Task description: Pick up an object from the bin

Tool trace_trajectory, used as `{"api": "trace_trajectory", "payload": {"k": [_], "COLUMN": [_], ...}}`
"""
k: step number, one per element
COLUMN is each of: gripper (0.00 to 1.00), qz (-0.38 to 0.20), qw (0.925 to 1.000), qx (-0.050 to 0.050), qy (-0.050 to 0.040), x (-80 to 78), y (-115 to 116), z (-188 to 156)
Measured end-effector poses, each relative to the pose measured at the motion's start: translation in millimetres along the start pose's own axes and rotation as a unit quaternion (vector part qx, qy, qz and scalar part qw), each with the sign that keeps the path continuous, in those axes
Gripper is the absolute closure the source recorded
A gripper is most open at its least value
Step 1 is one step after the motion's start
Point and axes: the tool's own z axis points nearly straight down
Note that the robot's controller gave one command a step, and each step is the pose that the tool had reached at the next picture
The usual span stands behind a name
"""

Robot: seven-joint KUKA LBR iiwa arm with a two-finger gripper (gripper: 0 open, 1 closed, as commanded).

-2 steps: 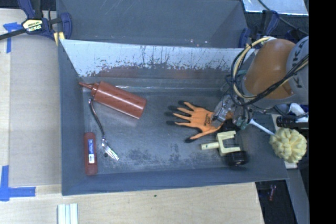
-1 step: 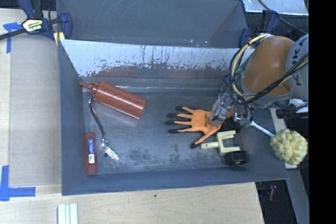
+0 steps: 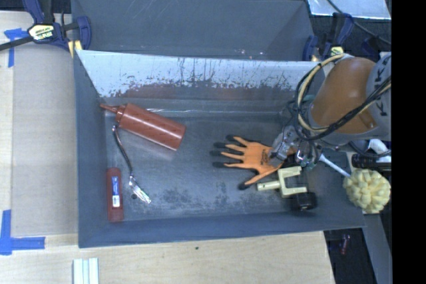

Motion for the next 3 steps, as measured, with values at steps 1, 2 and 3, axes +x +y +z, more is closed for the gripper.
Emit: {"api": "trace_trajectory", "payload": {"k": [1, 2, 3], "gripper": [1.00, 1.00, 1.00], "qz": [0.001, 0.030, 0.025], "qw": [1.0000, 0.9995, 0.9997], "qx": [0.000, -0.001, -0.003], "qy": [0.0014, -0.0023, -0.0009], "x": [7.5, -39.4, -5.7], "y": [-7.8, 4.5, -7.0], "z": [0.1, 2.3, -0.8]}}
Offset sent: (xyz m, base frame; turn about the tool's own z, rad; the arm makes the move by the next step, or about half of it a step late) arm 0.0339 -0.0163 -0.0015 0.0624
